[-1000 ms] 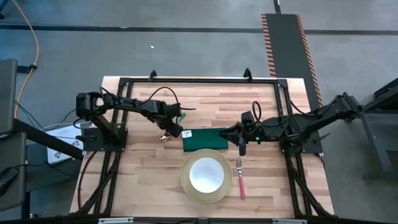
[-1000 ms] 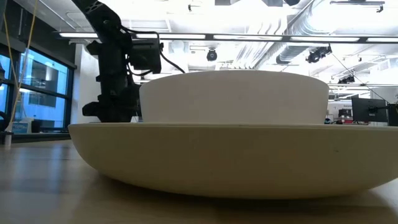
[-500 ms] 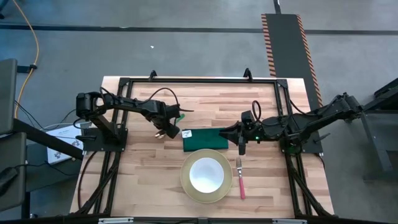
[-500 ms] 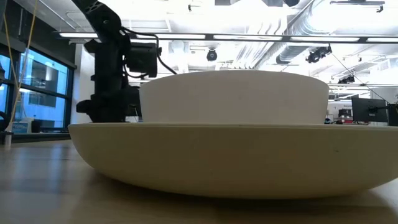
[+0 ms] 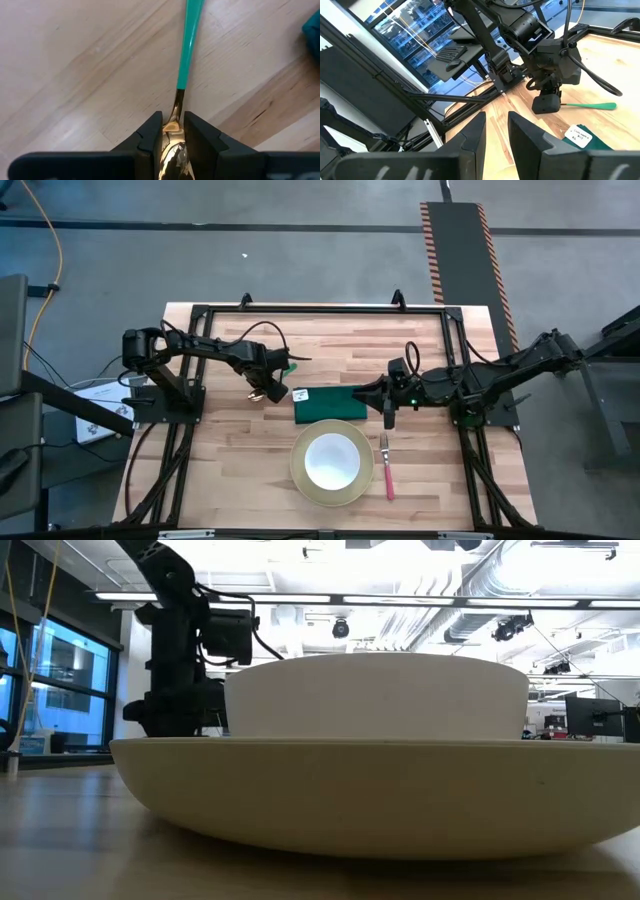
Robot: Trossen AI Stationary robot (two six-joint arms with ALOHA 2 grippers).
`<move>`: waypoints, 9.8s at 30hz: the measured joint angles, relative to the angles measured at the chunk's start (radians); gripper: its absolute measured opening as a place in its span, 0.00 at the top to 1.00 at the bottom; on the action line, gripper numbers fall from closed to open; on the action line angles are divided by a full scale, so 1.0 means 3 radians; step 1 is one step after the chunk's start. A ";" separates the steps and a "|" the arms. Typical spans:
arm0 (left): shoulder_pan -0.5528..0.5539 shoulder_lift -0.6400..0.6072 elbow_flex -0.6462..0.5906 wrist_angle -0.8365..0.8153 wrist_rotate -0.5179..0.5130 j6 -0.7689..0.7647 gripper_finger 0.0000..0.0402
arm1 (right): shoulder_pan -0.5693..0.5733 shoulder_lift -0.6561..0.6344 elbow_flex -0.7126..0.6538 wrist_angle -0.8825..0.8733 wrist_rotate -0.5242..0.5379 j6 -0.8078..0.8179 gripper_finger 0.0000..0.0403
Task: Set table place
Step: Put the green spoon into the white bowl, then return to Home Position
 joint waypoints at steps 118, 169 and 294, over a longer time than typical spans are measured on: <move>0.0085 0.0449 0.0664 -0.0602 0.0059 0.0496 0.97 | 0.0008 0.0001 0.0000 -0.0027 0.0003 -0.0017 0.82; -0.1560 0.0413 0.2405 -0.0368 0.0026 -0.0092 0.96 | 0.0010 -0.1169 0.0001 -0.1017 0.0689 -0.0301 0.82; -0.1810 0.1811 0.3110 0.0043 0.0213 0.0523 0.85 | 0.0011 -0.1170 0.0001 -0.1045 0.0674 -0.0333 0.82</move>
